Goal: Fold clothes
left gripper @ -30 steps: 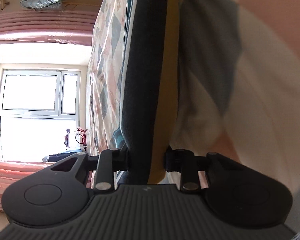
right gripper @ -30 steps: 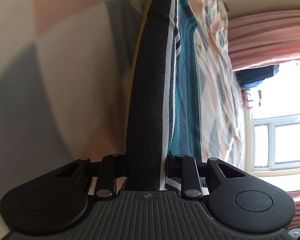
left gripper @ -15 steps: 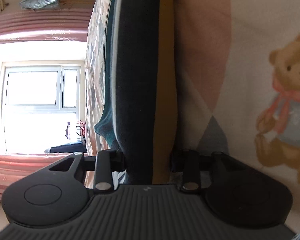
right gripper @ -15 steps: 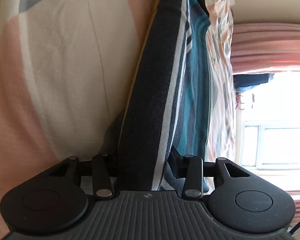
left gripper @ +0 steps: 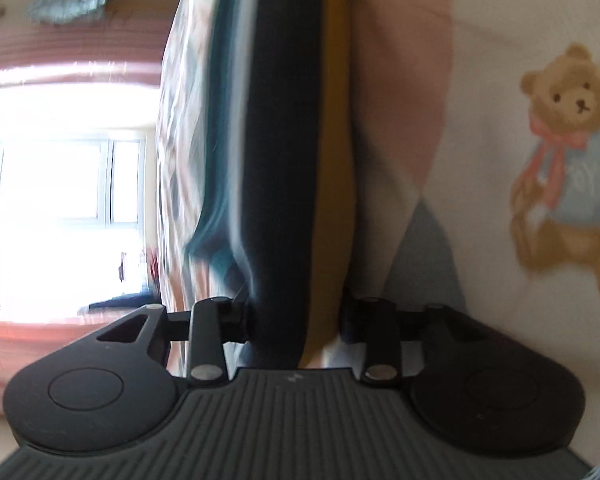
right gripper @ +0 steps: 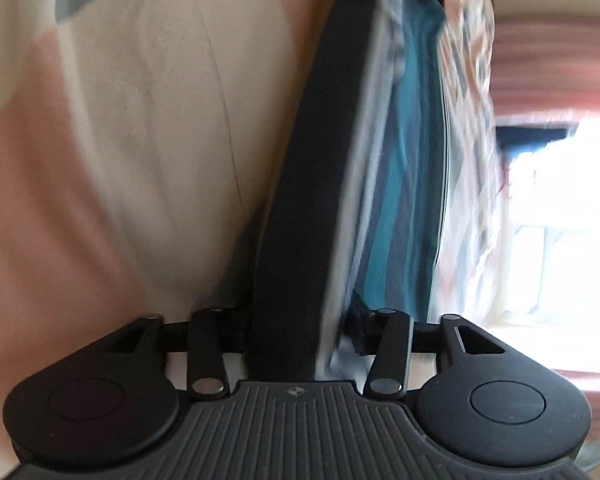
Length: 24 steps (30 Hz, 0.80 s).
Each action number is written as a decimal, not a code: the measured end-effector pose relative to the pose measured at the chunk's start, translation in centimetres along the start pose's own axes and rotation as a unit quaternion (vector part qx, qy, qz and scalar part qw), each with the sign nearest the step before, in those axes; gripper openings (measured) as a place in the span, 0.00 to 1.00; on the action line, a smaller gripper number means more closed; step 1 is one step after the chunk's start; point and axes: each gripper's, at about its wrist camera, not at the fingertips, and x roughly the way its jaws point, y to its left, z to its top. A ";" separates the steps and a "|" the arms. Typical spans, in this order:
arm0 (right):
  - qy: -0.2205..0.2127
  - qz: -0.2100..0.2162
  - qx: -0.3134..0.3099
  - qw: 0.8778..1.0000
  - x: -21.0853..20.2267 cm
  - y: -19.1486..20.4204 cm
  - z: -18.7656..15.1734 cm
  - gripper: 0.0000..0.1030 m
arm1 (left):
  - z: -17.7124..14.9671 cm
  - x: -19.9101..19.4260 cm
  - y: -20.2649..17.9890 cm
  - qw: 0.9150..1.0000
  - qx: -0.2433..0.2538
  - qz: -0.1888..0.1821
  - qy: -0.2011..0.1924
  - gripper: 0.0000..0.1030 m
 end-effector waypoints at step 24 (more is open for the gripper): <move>-0.231 0.274 0.332 0.873 3.3 -16.3 -18.8 0.55 | 30.7 -7.4 8.0 0.873 -0.474 -0.075 0.085 0.54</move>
